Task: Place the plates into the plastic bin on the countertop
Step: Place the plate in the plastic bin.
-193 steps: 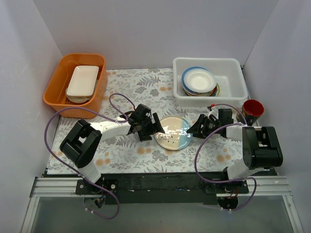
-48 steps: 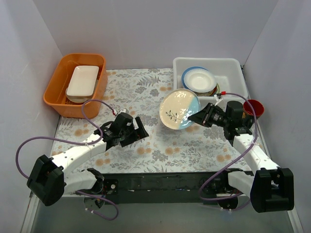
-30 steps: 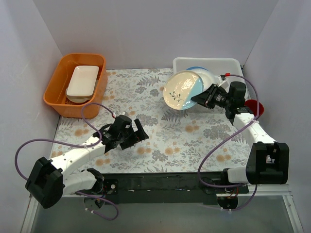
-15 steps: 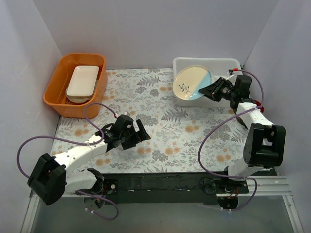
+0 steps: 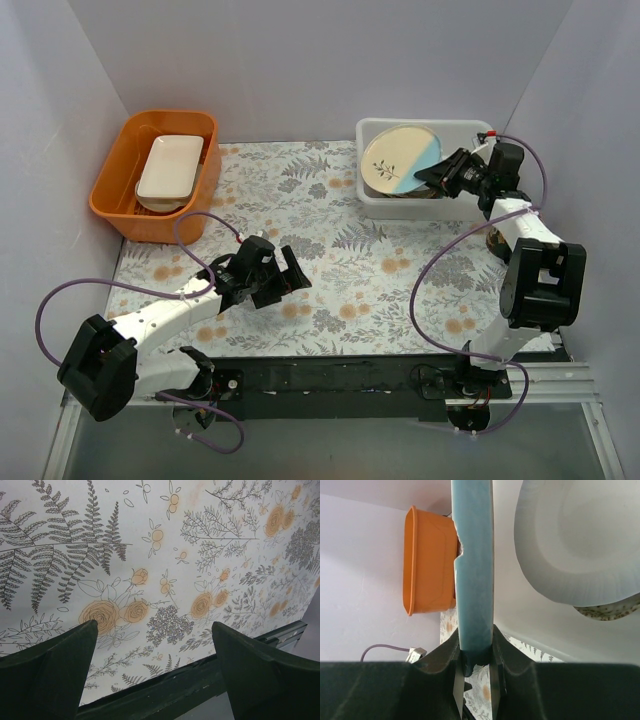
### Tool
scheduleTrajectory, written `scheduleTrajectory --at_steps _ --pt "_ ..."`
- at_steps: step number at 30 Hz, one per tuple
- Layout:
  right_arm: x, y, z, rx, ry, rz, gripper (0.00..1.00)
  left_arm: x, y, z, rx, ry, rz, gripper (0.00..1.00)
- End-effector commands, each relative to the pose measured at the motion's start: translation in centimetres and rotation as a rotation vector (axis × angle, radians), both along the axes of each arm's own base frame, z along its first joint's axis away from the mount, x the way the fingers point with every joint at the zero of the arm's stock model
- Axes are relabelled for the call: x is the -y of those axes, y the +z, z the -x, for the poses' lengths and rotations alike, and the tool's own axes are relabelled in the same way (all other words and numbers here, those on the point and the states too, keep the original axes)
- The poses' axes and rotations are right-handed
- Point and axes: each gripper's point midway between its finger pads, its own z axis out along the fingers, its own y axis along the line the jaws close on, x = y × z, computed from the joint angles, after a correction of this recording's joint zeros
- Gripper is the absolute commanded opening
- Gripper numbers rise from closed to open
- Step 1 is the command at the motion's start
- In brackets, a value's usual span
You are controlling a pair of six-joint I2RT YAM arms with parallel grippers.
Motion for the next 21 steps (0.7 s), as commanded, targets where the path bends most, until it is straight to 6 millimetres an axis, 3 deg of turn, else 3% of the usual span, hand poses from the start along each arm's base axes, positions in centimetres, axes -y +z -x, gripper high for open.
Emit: scheduleTrajectory --at_steps 1,13,21 --pt "0.0 7.1 -1.3 0.243 0.052 -0.014 0.01 0.1 0.7 0.0 0.010 -0.002 0.024 0.98" --pt "1.4 6.9 -4.9 0.228 0.006 -0.056 0.01 -0.2 0.0 0.2 0.004 -0.003 0.004 0.98" --pt "1.5 6.7 -6.2 0.219 0.012 -0.070 0.01 0.0 -0.9 0.1 -0.022 -0.022 -0.021 0.98"
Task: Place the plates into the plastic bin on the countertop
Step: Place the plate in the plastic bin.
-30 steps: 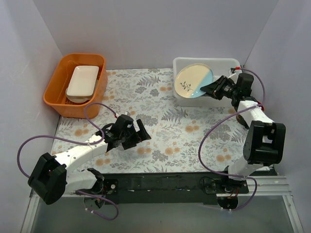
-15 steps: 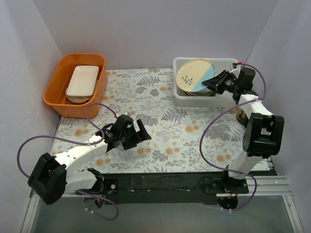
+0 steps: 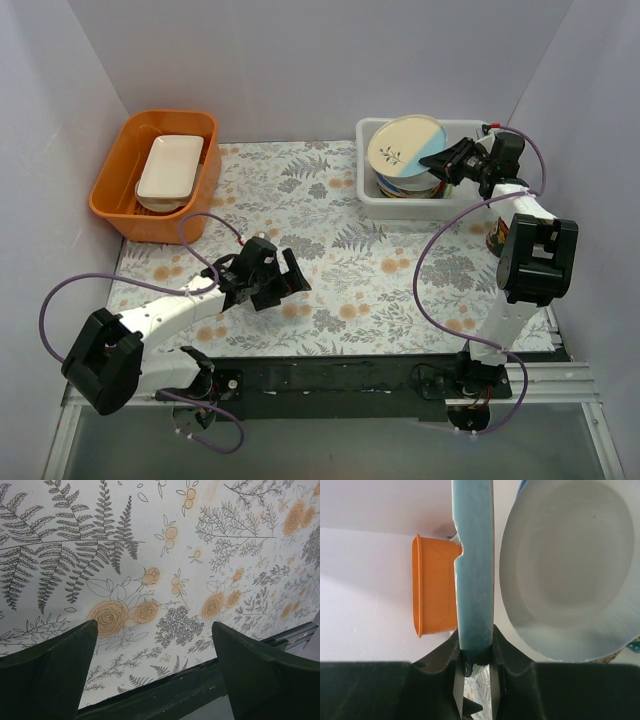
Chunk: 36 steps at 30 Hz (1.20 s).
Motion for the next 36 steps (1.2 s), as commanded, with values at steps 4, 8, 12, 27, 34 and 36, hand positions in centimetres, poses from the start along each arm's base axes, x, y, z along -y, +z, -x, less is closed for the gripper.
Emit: scheduleTrajectory --at_steps 4,8,12,27,34,36 --pt "-0.3 6.7 -0.8 0.247 0.049 -0.001 0.01 0.2 0.0 -0.2 0.004 -0.019 -0.004 0.98" --pt "-0.1 6.1 -0.8 0.237 0.041 -0.002 0.01 0.1 0.0 -0.5 0.012 -0.019 -0.013 0.98" --pt "-0.1 5.3 -0.8 0.225 0.041 -0.004 0.01 0.4 -0.2 -0.5 0.000 -0.026 -0.014 0.98" --pt "0.2 -2.4 0.1 0.069 0.023 0.019 0.05 0.5 -0.6 -0.3 -0.014 -0.034 -0.012 0.98" --pt "1.0 -4.3 0.3 0.011 -0.011 0.053 0.25 0.3 0.0 -0.2 -0.003 -0.025 -0.008 0.98" --pt "1.5 -4.1 0.2 0.002 -0.029 0.076 0.46 0.1 0.1 -0.1 -0.002 -0.023 -0.012 0.98"
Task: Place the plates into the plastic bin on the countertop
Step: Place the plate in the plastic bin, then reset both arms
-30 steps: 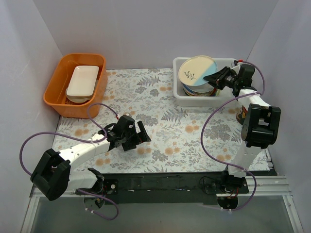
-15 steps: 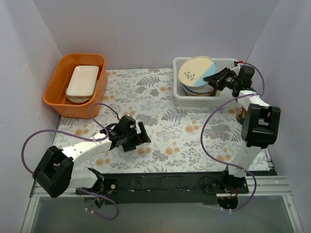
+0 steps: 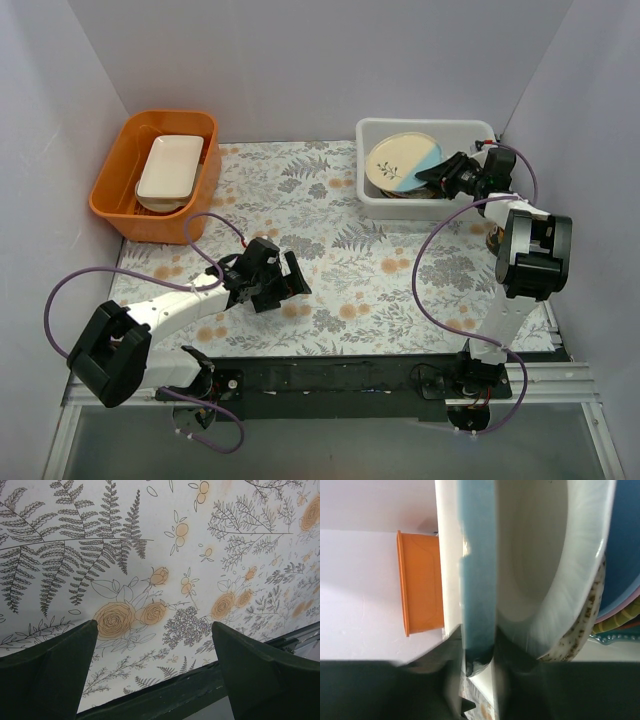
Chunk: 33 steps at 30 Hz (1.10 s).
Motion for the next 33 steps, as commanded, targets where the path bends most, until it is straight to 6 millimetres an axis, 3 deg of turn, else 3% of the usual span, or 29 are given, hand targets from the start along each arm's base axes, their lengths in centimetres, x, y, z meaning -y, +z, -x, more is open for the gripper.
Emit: scheduleTrajectory --at_steps 1,3,8,14,20,22,29,33 --pt "1.7 1.0 -0.4 0.066 -0.039 0.101 0.53 0.0 1.7 -0.5 0.041 0.008 0.019 0.98" --pt "2.2 1.1 0.1 0.042 -0.061 0.124 0.67 -0.1 1.8 -0.5 0.044 0.011 0.017 0.98" --pt "4.1 2.1 1.2 0.034 -0.142 0.157 0.80 0.0 1.9 -0.5 0.043 0.007 0.015 0.98" --pt "7.3 5.1 3.2 0.060 -0.284 0.250 0.94 0.4 1.7 -0.6 0.034 -0.004 0.022 0.98" --pt "7.8 10.0 5.1 0.187 -0.329 0.316 0.98 0.5 2.0 -0.7 0.043 -0.010 0.028 0.98" --pt "8.0 10.6 5.2 0.208 -0.331 0.341 0.98 0.7 2.3 -0.8 0.054 -0.016 0.038 0.98" --pt "7.7 9.9 6.3 0.172 -0.288 0.381 0.98 0.6 2.9 -1.3 0.079 -0.022 0.025 0.98" --pt "7.4 8.7 7.4 0.136 -0.240 0.456 0.98 1.3 4.6 -2.0 0.115 -0.049 0.044 0.98"
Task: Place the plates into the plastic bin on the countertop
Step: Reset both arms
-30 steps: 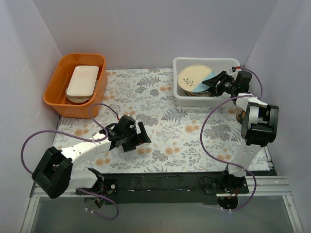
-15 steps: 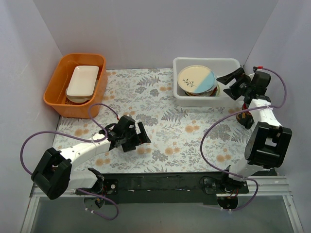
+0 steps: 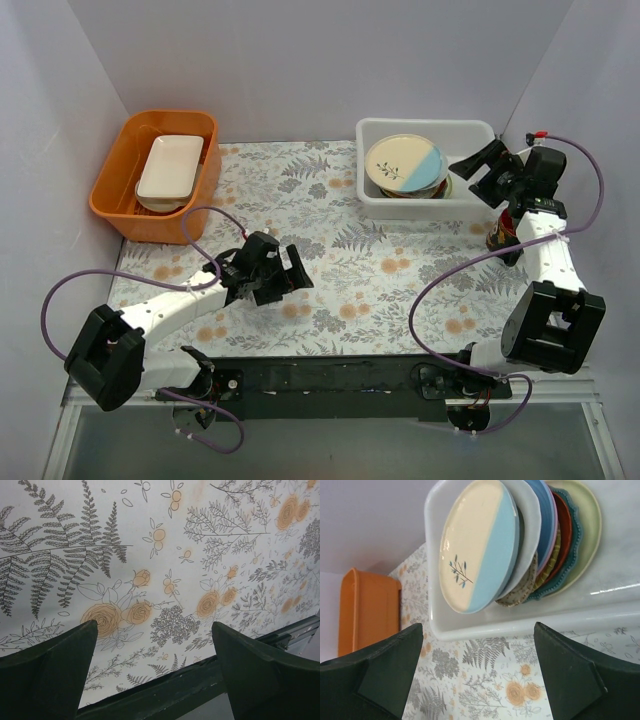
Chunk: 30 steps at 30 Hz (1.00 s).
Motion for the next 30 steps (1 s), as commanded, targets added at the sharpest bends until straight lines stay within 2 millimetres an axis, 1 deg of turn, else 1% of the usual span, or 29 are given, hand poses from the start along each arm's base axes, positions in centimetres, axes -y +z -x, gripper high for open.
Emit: scheduleTrajectory --at_steps 1,3,4,5,6,7,9,10,12,13,14,15,16,17,18,19,20,21,22,24,25,26,27,28,29,30 --pt "-0.4 -0.3 1.1 -0.035 0.041 0.137 0.98 1.0 3.4 -1.6 0.089 -0.031 0.032 0.98" --pt "-0.7 -1.1 2.2 -0.070 0.060 0.186 0.98 0.7 3.8 -2.0 0.105 -0.029 0.010 0.98" --pt "-0.9 -1.3 2.5 -0.073 0.058 0.210 0.98 0.8 4.6 -2.4 0.123 -0.025 0.009 0.98" --pt "-1.3 -1.8 3.3 -0.078 0.063 0.222 0.98 0.6 4.7 -2.4 0.122 -0.024 -0.003 0.98" --pt "-1.4 -1.9 3.7 -0.075 0.067 0.245 0.98 0.5 5.0 -2.6 0.133 -0.023 -0.011 0.98" --pt "-1.7 -2.5 4.2 -0.088 0.064 0.275 0.98 0.6 5.6 -3.0 0.145 -0.021 -0.007 0.98" --pt "-2.2 -3.3 5.4 -0.104 0.076 0.322 0.98 0.4 6.1 -3.0 0.153 -0.022 -0.015 0.98" --pt "-2.7 -3.8 6.0 -0.118 0.086 0.349 0.98 0.5 6.8 -3.3 0.171 -0.024 -0.007 0.98" --pt "-3.3 -4.9 7.2 -0.139 0.095 0.375 0.98 0.3 7.6 -3.5 0.185 -0.022 -0.007 0.98" --pt "-4.0 -5.4 7.8 -0.145 0.116 0.389 0.98 0.3 8.2 -3.5 0.204 -0.027 -0.005 0.98" --pt "-4.0 -5.7 8.5 -0.154 0.115 0.395 0.98 0.3 9.0 -3.7 0.220 -0.026 0.000 0.98" --pt "-4.6 -6.7 9.2 -0.178 0.131 0.422 0.98 0.2 9.5 -3.8 0.232 -0.024 0.002 0.98" --pt "-5.5 -7.1 9.9 -0.184 0.160 0.448 0.98 0.0 10.2 -3.9 0.253 -0.027 0.005 0.98" --pt "-5.8 -7.3 10.8 -0.193 0.168 0.462 0.98 -0.1 10.8 -4.0 0.263 -0.026 0.009 0.98" --pt "-6.1 -8.5 11.7 -0.218 0.181 0.474 0.98 -0.2 11.2 -4.1 0.273 -0.022 0.013 0.98" --pt "-6.5 -9.0 12.3 -0.223 0.190 0.490 0.98 -0.3 11.4 -4.1 0.280 -0.020 0.014 0.98" --pt "-6.6 -8.9 12.7 -0.212 0.181 0.487 0.98 -0.4 11.9 -4.2 0.296 -0.015 0.026 0.98" --pt "-6.7 -9.6 13.1 -0.213 0.186 0.486 0.98 -0.6 11.7 -4.2 0.296 -0.011 0.028 0.98" --pt "-6.7 -10.7 13.9 -0.231 0.185 0.480 0.98 -0.5 12.0 -4.3 0.308 -0.011 0.043 0.98" --pt "-6.5 -11.6 14.3 -0.237 0.178 0.485 0.98 -0.6 11.6 -4.2 0.303 -0.018 0.051 0.98" --pt "-6.4 -12.4 14.7 -0.252 0.180 0.485 0.98 -0.6 11.6 -4.2 0.302 -0.021 0.052 0.98" --pt "-6.4 -12.7 14.8 -0.254 0.180 0.485 0.98 -0.5 11.6 -4.2 0.305 -0.022 0.055 0.98" --pt "-6.4 -12.8 14.8 -0.252 0.181 0.486 0.98 -0.4 11.3 -3.9 0.298 -0.036 0.063 0.98" --pt "-5.9 -12.9 14.6 -0.254 0.157 0.508 0.98 -0.4 11.4 -4.0 0.305 -0.038 0.071 0.98" --pt "-5.8 -12.9 14.5 -0.248 0.150 0.512 0.98 -0.4 11.4 -4.1 0.315 -0.038 0.078 0.98" --pt "-5.5 -12.5 14.1 -0.229 0.131 0.524 0.98 -0.5 11.8 -4.1 0.339 -0.044 0.083 0.98"
